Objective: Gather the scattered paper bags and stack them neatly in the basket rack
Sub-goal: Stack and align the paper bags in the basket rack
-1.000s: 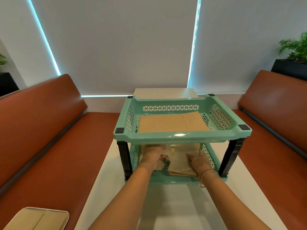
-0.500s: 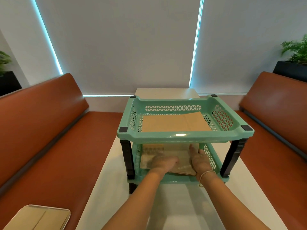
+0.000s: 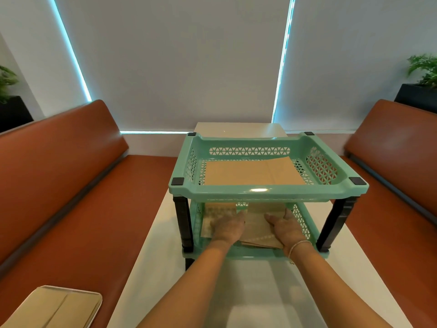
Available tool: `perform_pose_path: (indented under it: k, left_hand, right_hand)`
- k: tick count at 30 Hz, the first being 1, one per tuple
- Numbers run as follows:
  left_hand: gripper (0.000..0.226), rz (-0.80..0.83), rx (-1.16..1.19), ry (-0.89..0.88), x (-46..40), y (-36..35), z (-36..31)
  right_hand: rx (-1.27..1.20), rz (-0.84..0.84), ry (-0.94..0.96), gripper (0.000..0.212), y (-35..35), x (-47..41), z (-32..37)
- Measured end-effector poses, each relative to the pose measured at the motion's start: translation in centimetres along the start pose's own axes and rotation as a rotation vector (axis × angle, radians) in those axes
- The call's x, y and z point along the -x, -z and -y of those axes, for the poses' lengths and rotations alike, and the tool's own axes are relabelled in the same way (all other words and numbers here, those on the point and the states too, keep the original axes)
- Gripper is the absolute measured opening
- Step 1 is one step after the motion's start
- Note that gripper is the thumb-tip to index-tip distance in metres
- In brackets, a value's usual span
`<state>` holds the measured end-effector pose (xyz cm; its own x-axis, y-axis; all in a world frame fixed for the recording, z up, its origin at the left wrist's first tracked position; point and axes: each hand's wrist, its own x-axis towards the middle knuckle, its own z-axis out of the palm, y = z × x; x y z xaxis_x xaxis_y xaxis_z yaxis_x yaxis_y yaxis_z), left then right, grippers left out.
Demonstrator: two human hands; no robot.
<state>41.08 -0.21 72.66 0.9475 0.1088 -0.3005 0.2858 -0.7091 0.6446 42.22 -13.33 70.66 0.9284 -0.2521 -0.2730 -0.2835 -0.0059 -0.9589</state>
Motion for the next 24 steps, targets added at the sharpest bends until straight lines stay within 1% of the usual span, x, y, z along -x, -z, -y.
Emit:
perform_pose_path:
  k: [1, 2, 3, 6, 10, 13, 16, 18, 19, 20, 22, 23, 24]
  left_hand:
    - [0.039, -0.077, -0.053, 0.014, -0.6, 0.0, 0.5]
    - [0.041, -0.136, -0.090, 0.051, -1.3, -0.1, 1.2]
    - [0.050, -0.174, -0.144, 0.092, -1.9, -0.2, 1.8]
    - [0.078, -0.206, -0.322, 0.150, -3.0, -0.6, 2.9]
    - [0.098, -0.245, -0.372, 0.230, -4.0, -1.4, 2.7]
    - [0.111, -0.258, -0.354, 0.275, -4.3, -2.0, 2.5]
    - [0.116, -0.301, -0.355, 0.274, -4.6, -2.1, 2.5]
    - [0.111, -0.323, -0.359, 0.269, -4.7, -2.0, 2.5]
    - [0.102, -0.332, -0.359, 0.262, -4.7, -2.0, 2.6]
    - [0.088, -0.347, -0.344, 0.246, -4.8, -2.0, 2.7]
    - [0.053, -0.372, -0.235, 0.223, -4.7, -1.8, 2.6]
    - [0.041, -0.376, -0.170, 0.215, -4.7, -1.6, 2.6]
    - [0.035, -0.365, -0.111, 0.193, -4.6, -1.4, 2.5]
  right_hand:
    - [-0.011, -0.003, -0.006, 0.032, 0.1, 0.0, 0.0]
    - [-0.029, 0.002, -0.013, 0.030, 0.1, -0.2, -0.1]
    - [-0.033, 0.004, -0.018, 0.029, 0.2, -0.3, -0.2]
    - [-0.032, 0.007, -0.006, 0.028, 0.5, -0.4, -0.4]
    - [-0.032, 0.019, 0.005, 0.031, 0.7, -0.7, -0.6]
    - [-0.004, 0.014, 0.008, 0.036, 0.8, -1.1, -1.0]
    - [0.000, 0.018, 0.003, 0.037, 0.9, -1.2, -1.1]
    - [0.003, 0.020, 0.001, 0.034, 0.9, -0.9, -1.0]
    - [0.006, 0.020, 0.004, 0.031, 0.9, -0.9, -1.0]
    - [0.013, 0.021, 0.009, 0.029, 0.9, -0.8, -1.0]
    - [0.014, 0.025, 0.021, 0.027, 0.8, -0.5, -0.8]
    - [0.010, 0.027, 0.025, 0.026, 0.8, -0.5, -0.7]
    - [0.014, 0.027, 0.027, 0.026, 0.8, -0.4, -0.6]
